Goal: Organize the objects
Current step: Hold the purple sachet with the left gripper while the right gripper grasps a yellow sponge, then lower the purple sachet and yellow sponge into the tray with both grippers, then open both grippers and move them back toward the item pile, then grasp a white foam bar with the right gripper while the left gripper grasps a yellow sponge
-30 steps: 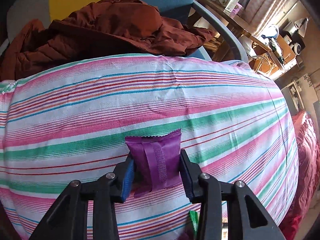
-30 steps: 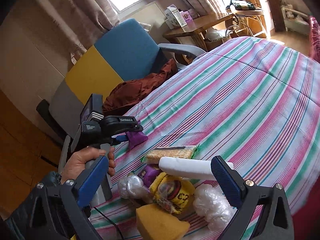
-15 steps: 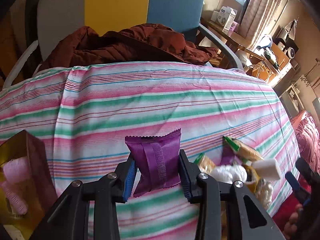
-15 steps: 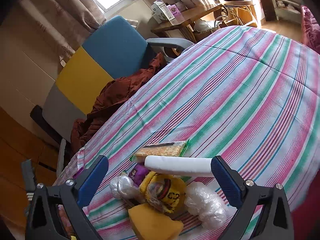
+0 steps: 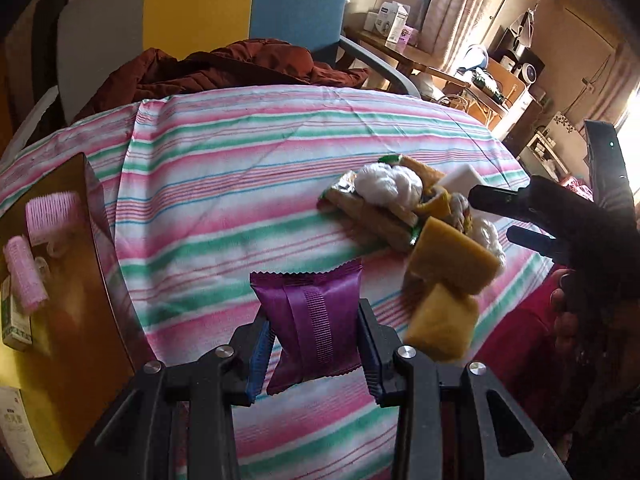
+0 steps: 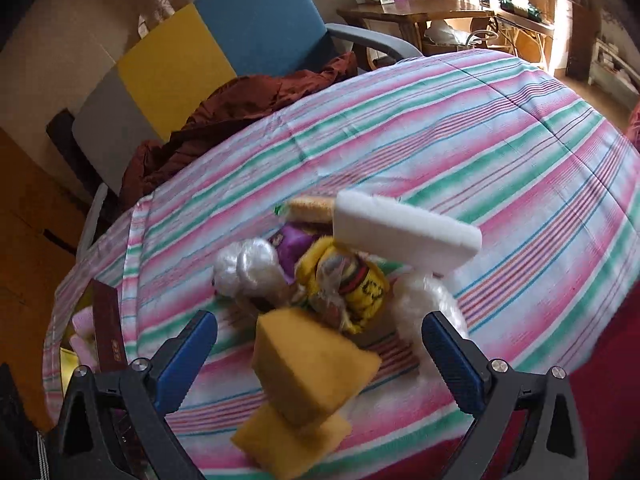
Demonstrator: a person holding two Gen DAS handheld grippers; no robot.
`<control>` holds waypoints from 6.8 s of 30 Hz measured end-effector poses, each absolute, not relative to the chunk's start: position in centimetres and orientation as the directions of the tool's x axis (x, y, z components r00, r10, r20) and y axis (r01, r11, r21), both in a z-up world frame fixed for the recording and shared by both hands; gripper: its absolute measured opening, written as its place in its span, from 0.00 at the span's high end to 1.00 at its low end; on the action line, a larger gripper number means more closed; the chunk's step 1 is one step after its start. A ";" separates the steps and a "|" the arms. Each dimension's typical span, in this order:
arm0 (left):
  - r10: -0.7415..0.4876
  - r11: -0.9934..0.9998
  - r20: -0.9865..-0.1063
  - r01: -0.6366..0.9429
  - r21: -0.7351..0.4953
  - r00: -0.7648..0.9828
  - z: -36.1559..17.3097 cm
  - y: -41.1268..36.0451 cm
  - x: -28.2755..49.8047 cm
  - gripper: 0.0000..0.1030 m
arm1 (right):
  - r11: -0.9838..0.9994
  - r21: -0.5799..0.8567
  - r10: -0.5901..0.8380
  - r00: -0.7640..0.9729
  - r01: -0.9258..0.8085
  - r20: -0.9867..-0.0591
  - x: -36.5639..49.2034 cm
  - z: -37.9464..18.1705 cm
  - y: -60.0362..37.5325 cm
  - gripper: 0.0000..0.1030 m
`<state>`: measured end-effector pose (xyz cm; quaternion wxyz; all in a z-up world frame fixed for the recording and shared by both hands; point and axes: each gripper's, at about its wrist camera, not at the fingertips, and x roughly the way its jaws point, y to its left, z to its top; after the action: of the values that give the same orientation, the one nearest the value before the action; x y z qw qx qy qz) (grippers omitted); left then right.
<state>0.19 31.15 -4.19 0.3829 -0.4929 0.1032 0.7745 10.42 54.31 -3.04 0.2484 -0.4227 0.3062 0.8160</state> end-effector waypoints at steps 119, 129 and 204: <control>0.268 -0.936 -0.737 -0.349 -0.047 -0.621 -1.0 10.1 -2.3 0.50 | -0.983 0.077 0.063 -0.696 -0.167 -0.715 4.0 0.1 30.6 0.00; 0.295 -0.915 -0.750 -0.401 -0.044 -0.592 -1.3 11.9 -1.6 0.50 | -0.943 -0.004 0.238 -0.670 -0.332 -0.703 5.1 1.7 39.1 0.00; 0.568 -0.618 -0.823 -0.671 -0.409 -0.022 -8.4 36.4 0.4 0.40 | -0.559 0.346 0.253 -0.553 -0.753 -0.794 11.4 -3.5 61.5 0.00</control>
<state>0.42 36.43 -8.38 0.4343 -0.5482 0.0472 0.7132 11.41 61.48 -3.49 0.3114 -0.3558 0.3515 0.8080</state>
